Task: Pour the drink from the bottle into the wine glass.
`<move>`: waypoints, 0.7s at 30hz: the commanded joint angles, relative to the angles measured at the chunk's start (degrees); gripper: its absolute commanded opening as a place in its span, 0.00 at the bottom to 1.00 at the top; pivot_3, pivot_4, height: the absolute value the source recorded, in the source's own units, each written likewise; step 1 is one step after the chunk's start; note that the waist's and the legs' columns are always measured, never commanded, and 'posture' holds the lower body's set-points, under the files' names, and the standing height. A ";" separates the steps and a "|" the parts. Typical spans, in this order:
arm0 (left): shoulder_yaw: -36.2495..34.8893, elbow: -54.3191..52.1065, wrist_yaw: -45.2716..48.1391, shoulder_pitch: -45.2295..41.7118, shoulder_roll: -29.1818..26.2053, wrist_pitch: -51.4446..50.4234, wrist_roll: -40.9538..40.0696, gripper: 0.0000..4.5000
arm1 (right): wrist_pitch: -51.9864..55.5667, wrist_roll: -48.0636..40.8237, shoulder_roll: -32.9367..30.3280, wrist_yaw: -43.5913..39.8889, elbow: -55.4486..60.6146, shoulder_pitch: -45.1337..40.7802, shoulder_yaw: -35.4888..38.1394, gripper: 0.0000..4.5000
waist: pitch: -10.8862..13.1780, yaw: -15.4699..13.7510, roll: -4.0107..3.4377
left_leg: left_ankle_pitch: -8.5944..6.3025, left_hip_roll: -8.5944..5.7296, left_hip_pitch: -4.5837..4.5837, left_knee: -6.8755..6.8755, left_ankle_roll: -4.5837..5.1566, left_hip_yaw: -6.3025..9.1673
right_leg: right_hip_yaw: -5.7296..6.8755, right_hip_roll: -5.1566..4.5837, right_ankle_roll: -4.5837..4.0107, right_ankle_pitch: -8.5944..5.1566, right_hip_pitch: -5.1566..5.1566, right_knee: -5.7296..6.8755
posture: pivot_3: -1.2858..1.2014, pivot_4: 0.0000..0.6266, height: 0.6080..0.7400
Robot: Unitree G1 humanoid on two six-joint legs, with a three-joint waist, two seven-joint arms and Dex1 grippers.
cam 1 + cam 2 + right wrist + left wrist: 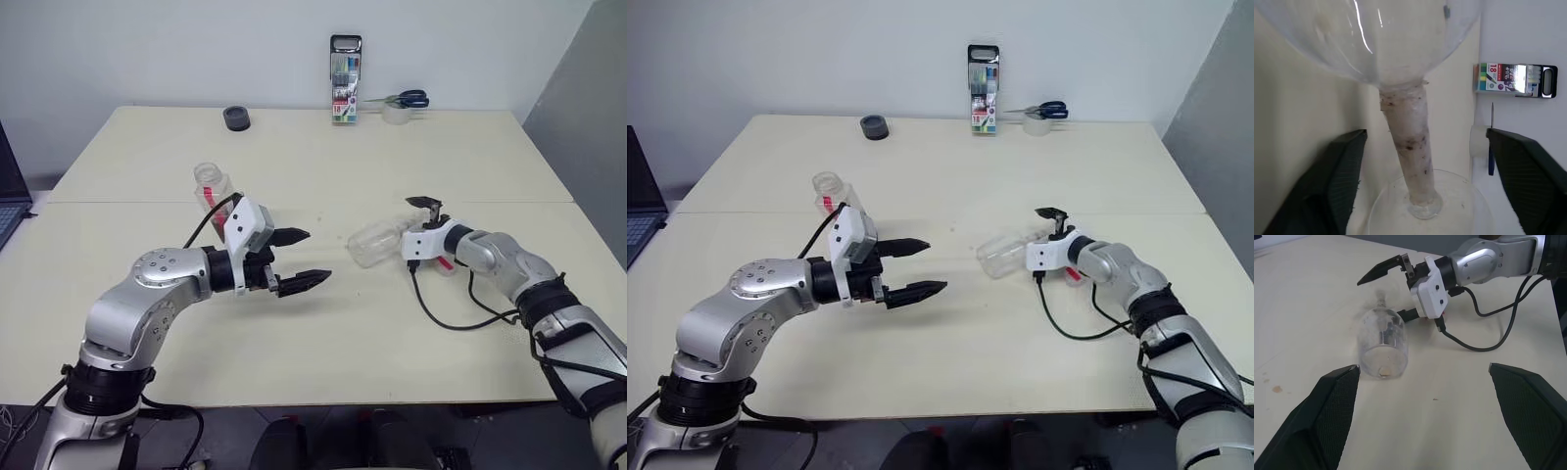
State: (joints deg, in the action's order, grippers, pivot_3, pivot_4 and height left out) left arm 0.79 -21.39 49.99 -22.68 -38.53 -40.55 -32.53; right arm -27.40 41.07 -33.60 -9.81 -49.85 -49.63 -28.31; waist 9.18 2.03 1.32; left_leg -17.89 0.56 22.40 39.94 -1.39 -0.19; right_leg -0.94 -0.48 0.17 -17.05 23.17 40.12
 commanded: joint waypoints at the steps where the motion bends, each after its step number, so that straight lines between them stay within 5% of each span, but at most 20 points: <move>1: -0.65 -0.68 -0.17 -0.71 -0.11 0.68 -0.11 1.00 | -0.10 2.11 -0.14 1.35 -2.72 -1.27 -1.27 0.63 | 0.00 -0.04 0.00 | 0.00 0.00 0.00 0.00 0.00 0.00 | 0.00 0.00 0.00 0.00 0.00 0.00 | 0.52 0.24 1.00; 9: -0.78 -0.65 -0.54 -0.95 -0.03 0.37 -0.51 1.00 | -1.55 3.50 0.11 3.37 -4.89 -2.69 -2.03 0.03 | 0.00 -0.11 0.00 | 0.00 0.00 0.03 -0.01 0.00 0.02 | 0.02 -0.01 0.00 0.00 0.02 -0.03 | 0.52 0.24 1.00; 13: -1.59 -2.47 -0.32 0.92 -0.92 -0.48 -1.48 1.00 | -2.46 0.85 1.04 4.58 -3.58 -3.28 0.02 0.03 | 0.00 -0.02 -0.01 | 0.00 0.00 0.04 -0.01 0.00 0.01 | 0.01 -0.01 0.00 0.00 0.02 -0.04 | 0.52 0.24 1.00; 21: -10.60 -13.09 -8.52 15.84 1.85 -0.80 -5.52 1.00 | 11.28 -29.22 19.31 -8.39 3.84 -3.08 18.52 0.03 | 0.05 1.53 -0.07 | 0.00 0.08 0.02 -0.10 0.00 0.07 | 0.04 0.01 -0.01 0.00 0.08 0.06 | 0.52 0.24 1.00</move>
State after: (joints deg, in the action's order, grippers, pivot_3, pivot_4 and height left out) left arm -6.41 -31.43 44.54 -8.00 -37.65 -43.13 -37.64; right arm -19.60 18.66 -15.96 -16.27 -50.23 -51.61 -14.00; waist 9.23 3.56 1.25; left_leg -17.89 0.64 22.45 39.87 -1.39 -0.08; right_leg -0.87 -0.48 0.16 -17.04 23.25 40.20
